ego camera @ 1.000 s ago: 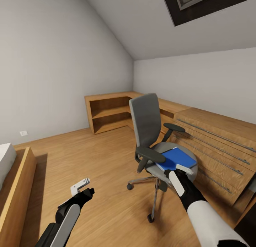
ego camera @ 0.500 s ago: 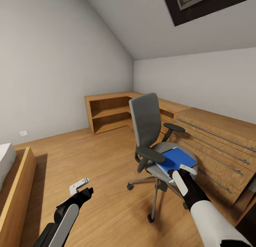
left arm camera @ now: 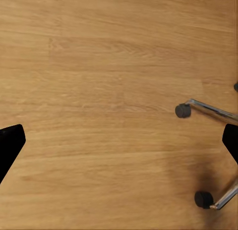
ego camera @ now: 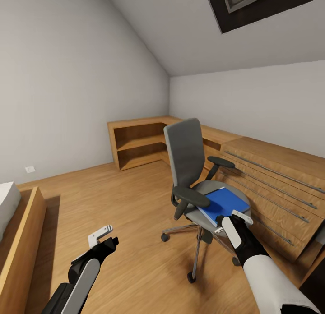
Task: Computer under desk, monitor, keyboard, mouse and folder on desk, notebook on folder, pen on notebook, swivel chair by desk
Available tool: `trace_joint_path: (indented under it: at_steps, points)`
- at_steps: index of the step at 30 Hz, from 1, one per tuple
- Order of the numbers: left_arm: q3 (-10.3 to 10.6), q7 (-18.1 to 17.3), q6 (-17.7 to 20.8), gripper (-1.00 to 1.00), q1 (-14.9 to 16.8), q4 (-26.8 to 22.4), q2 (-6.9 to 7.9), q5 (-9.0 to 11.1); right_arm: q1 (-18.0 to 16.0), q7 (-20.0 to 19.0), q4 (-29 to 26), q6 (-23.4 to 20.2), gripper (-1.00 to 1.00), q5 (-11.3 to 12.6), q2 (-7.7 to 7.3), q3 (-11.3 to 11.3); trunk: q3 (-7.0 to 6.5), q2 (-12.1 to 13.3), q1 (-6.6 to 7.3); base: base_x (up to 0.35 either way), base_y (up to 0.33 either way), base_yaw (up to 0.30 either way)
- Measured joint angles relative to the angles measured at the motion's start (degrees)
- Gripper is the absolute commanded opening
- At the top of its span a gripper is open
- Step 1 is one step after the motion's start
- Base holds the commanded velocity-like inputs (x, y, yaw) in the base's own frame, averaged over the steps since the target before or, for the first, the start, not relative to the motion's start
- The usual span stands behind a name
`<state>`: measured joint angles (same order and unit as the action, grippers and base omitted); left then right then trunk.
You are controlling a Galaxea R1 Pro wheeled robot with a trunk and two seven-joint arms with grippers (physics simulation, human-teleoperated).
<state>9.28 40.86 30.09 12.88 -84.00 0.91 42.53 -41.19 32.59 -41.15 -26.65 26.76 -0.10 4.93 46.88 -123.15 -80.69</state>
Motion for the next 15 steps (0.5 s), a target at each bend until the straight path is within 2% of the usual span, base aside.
trace_joint_path:
  at_steps: [8, 15]
  points:
    - [0.0, 0.0, 0.0, 1.0, 0.0, -0.11, 0.0, 0.05, 0.0, 0.0, 0.03, -0.06, 1.0, 0.07, 0.02, 0.79, 0.0, 0.0, 0.0, 0.0, 0.0, 0.0]
    - [0.0, 0.0, 0.0, 1.0, 0.0, -0.12, 0.0, 0.08, 0.0, 0.0, 0.03, -0.21, 1.0, 0.08, 0.03, 3.17, 0.0, 0.0, 0.0, 0.0, 0.0, 0.0]
